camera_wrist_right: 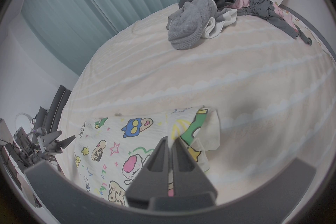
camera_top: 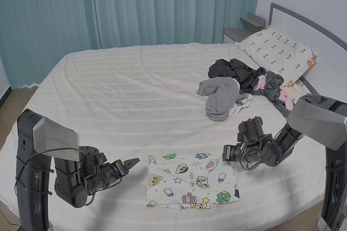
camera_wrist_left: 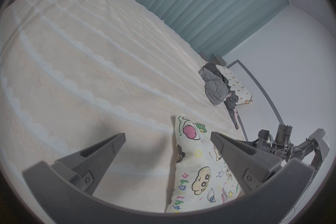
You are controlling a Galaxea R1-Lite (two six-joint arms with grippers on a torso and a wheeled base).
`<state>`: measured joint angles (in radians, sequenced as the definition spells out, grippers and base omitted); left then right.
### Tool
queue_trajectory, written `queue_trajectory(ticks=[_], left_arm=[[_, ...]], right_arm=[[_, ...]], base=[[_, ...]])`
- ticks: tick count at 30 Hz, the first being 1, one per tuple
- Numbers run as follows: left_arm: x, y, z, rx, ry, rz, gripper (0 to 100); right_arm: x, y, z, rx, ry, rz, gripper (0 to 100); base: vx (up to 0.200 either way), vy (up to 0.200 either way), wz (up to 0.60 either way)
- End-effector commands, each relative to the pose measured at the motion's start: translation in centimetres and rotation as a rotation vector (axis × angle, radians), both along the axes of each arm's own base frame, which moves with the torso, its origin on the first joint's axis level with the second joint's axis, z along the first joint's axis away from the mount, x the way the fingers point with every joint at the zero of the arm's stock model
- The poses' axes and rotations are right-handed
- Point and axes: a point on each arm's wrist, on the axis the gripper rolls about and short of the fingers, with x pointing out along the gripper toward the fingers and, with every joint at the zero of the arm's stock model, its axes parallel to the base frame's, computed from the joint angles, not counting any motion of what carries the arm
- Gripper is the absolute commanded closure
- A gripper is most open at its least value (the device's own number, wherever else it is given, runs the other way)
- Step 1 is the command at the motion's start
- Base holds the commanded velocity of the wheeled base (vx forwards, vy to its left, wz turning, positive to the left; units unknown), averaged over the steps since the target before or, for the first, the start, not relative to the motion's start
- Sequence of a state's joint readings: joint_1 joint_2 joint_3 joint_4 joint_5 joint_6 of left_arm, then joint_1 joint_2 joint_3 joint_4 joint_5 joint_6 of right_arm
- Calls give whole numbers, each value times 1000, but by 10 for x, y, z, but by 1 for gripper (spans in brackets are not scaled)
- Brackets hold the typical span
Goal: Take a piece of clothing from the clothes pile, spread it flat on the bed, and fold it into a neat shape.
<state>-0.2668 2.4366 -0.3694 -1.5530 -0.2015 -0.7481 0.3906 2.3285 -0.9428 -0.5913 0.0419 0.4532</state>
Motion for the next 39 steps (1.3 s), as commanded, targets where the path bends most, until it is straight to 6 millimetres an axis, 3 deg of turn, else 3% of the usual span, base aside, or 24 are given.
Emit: queue_trajectory(ticks=[1,17,18,23,28,29,32,34,36,37,39], left_arm=[[1,-1,0,-1,-15,2,0],[1,-1,0,1,-15,7,0],[1,-1,0,2,-16,6,0],[0,0,1,1,-11,9,0],[-5,2,2,-1,6,14,0],[-10,4,6,1,10,18,0],[-12,12,27,-19,-38,46,0],[-13,22,53,-52,-109,88,0],[-17,25,68,-67,-148,99,0],[-28,29,88,-73,-203,104,0],[-45,34,112,-51,-283,112,0]], right_arm=[[4,0,1,0,-13,-10,100],[11,-5,2,-25,-27,-56,100],[10,-5,2,-26,-25,-56,0],[6,-4,9,-15,-39,-55,0],[-9,-10,38,16,-70,-75,0],[-21,-15,67,40,-124,-105,0],[-49,-20,103,49,-204,-141,0],[-80,-26,127,40,-265,-164,0],[-98,-31,140,39,-303,-177,0],[-122,-39,158,41,-365,-197,0],[-151,-48,176,48,-433,-211,0]], base=[[0,0,0],[0,0,0],[0,0,0],[0,0,0],[0,0,0],[0,0,0],[0,0,0],[0,0,0],[0,0,0],[0,0,0],[0,0,0]])
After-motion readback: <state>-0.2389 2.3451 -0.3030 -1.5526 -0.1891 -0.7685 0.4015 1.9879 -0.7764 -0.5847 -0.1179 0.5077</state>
